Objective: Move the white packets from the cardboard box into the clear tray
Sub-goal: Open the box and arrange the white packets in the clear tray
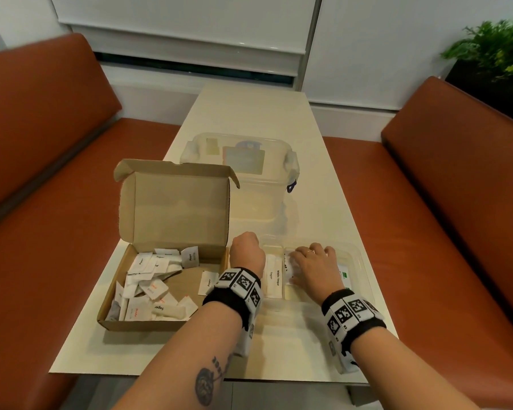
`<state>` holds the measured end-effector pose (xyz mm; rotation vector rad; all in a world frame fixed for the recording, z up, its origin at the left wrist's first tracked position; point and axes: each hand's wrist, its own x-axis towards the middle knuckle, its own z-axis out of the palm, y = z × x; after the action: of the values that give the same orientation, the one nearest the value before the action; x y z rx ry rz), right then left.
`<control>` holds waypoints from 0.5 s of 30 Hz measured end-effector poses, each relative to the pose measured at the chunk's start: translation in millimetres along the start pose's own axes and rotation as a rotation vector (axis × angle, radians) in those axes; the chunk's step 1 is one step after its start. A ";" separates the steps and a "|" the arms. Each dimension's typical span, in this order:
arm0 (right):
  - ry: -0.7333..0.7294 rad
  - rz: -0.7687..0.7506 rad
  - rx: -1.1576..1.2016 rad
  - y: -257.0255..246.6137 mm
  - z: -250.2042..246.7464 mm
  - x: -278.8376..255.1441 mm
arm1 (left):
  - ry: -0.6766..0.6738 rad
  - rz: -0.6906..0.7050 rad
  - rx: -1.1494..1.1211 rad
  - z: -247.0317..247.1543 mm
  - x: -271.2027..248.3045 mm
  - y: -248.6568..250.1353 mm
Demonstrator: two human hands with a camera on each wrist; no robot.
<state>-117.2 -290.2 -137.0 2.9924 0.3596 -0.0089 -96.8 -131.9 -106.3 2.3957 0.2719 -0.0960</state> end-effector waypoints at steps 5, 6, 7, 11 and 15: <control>-0.014 -0.028 -0.012 4.4 -2.2 1.3 | -0.005 -0.005 -0.001 -1.0 -1.4 1.3; -0.022 -0.039 -0.021 4.8 -2.3 0.6 | -0.008 -0.005 0.003 -0.9 -1.5 1.6; -0.029 -0.048 -0.028 4.9 -2.3 -0.5 | -0.010 -0.005 0.007 -1.0 -1.6 1.7; -0.061 -0.069 -0.039 4.0 0.4 -6.7 | -0.008 -0.007 0.020 -1.0 -1.6 1.6; -0.088 -0.087 -0.060 4.4 -0.9 -9.5 | -0.011 0.012 0.024 -0.6 -1.2 1.7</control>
<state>-125.5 -296.5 -135.4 2.9030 0.4711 -0.1347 -97.6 -132.9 -104.6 2.4195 0.2527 -0.1076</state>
